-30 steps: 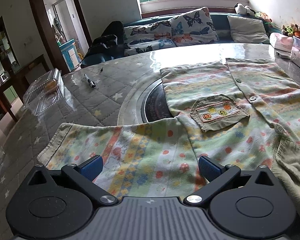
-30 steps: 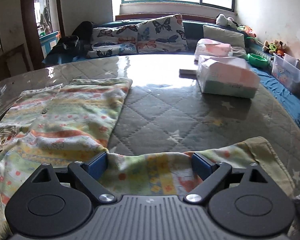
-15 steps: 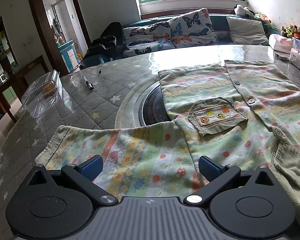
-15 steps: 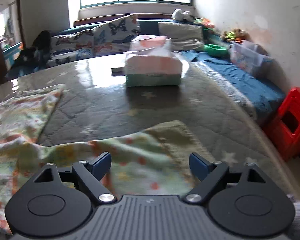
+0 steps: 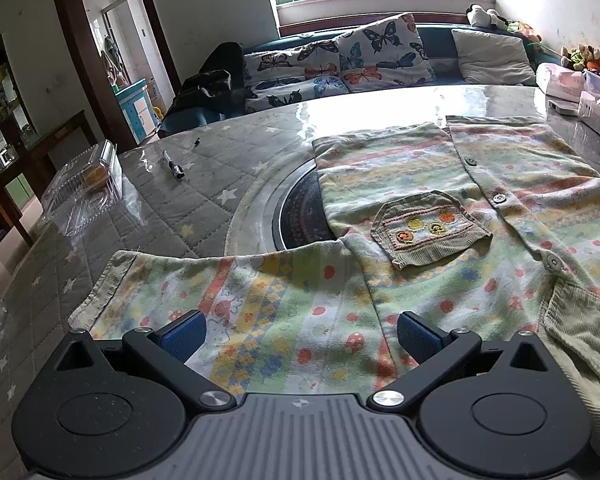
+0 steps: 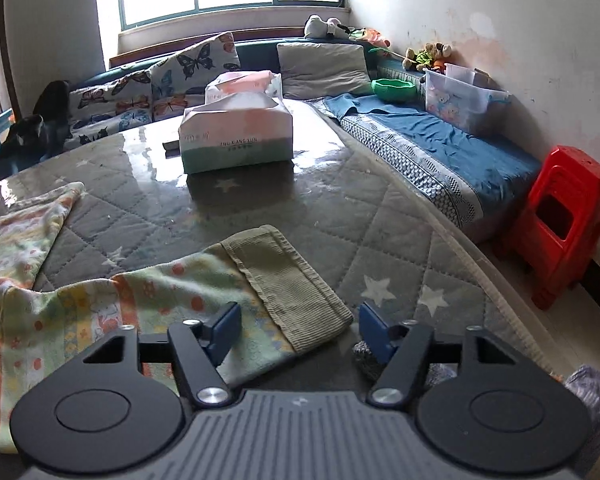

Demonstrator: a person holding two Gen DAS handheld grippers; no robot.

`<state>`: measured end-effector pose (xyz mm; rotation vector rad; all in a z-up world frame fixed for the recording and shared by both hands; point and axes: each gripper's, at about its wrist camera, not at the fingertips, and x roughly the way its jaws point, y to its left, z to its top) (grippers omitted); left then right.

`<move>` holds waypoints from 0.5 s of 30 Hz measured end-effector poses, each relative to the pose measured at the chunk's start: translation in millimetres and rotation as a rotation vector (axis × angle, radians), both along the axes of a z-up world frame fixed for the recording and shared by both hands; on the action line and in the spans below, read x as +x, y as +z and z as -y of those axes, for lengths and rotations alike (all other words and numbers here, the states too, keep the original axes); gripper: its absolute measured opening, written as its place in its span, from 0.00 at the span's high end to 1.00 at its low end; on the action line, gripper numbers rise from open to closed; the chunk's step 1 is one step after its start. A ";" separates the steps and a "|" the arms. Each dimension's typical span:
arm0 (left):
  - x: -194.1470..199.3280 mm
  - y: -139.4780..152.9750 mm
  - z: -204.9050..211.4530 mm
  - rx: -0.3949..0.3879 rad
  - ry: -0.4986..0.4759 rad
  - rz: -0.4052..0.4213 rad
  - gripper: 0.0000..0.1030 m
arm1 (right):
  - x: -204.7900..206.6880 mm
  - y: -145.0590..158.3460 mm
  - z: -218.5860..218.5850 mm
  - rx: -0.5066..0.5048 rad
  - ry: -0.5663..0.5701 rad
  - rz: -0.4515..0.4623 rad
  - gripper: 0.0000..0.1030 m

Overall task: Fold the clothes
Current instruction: 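Grasp the corduroy sleeve cuff with the right tool and lift it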

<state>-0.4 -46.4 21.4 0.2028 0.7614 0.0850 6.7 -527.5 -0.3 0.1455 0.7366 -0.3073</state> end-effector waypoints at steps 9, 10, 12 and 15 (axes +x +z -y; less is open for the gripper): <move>-1.0 0.2 -1.8 0.004 0.007 -0.001 0.00 | -5.4 2.6 2.1 0.034 -0.011 0.027 0.76; -1.4 0.2 -1.7 0.005 0.006 -0.001 0.00 | -6.3 3.2 2.3 0.044 -0.007 0.030 0.81; -2.0 0.1 -1.6 0.005 0.005 -0.001 0.00 | -7.6 4.8 0.6 0.054 -0.001 0.035 0.87; -3.2 0.3 -1.6 0.003 0.008 -0.001 0.00 | -11.2 13.3 -8.2 0.051 0.017 0.061 0.91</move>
